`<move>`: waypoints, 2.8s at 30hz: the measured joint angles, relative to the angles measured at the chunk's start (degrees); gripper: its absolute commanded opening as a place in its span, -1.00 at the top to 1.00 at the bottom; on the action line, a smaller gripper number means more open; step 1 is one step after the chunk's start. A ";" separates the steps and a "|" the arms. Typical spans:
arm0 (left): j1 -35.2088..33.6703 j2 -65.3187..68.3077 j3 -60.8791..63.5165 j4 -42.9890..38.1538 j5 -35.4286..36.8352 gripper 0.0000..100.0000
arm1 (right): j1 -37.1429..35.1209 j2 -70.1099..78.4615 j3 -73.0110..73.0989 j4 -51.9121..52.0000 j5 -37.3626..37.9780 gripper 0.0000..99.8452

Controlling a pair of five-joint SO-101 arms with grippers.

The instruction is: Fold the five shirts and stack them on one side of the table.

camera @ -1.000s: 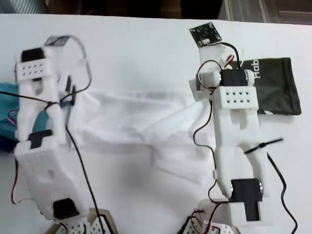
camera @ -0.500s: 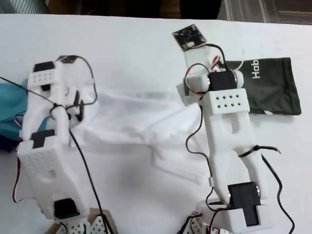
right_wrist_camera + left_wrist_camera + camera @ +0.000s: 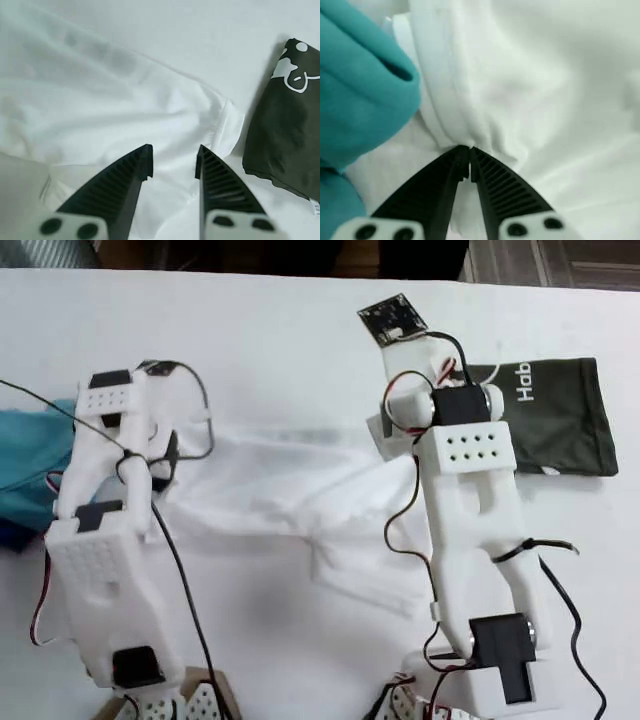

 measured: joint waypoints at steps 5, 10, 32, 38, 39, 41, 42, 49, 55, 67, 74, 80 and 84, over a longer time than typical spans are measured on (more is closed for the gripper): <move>0.09 0.09 -6.68 3.08 0.00 0.95 | 0.00 -0.09 1.49 0.00 0.00 0.70; 2.64 0.70 -18.64 10.11 0.00 0.95 | 0.09 -0.09 2.99 0.00 0.00 0.70; 2.37 10.37 -27.08 14.24 -4.92 0.69 | 0.09 -16.53 22.51 -6.68 0.00 0.70; 2.46 3.96 -32.79 16.97 -4.92 0.79 | 0.09 -16.53 26.90 -16.26 -1.32 0.97; 2.46 2.64 -33.41 16.97 -4.92 0.91 | 0.09 -16.53 27.16 -18.46 -2.81 0.97; 2.55 1.49 -34.02 16.88 -4.04 0.92 | 0.44 -16.35 27.16 -22.42 -5.89 0.95; 2.99 1.41 -34.02 16.79 -2.90 0.94 | 0.70 -15.74 27.16 -24.09 -6.77 0.97; 7.38 12.48 -34.02 10.29 -0.70 0.95 | 1.49 2.99 20.66 -29.71 -5.36 0.96; 7.12 23.21 -42.11 8.97 -0.53 0.95 | 3.87 22.86 4.66 -29.89 -5.27 0.96; 5.19 34.29 -58.02 10.46 -0.44 0.95 | 10.90 46.95 -19.78 -21.98 -4.92 0.96; 5.01 34.81 -60.92 12.48 -0.53 0.95 | 11.87 56.35 -36.04 -13.71 -4.84 0.96; 4.13 35.43 -68.57 17.14 -0.53 0.95 | 12.84 57.67 -48.79 -4.13 -4.84 0.96; 2.81 33.58 -67.78 17.23 -0.53 0.95 | 12.84 57.67 -58.20 4.04 -4.84 0.96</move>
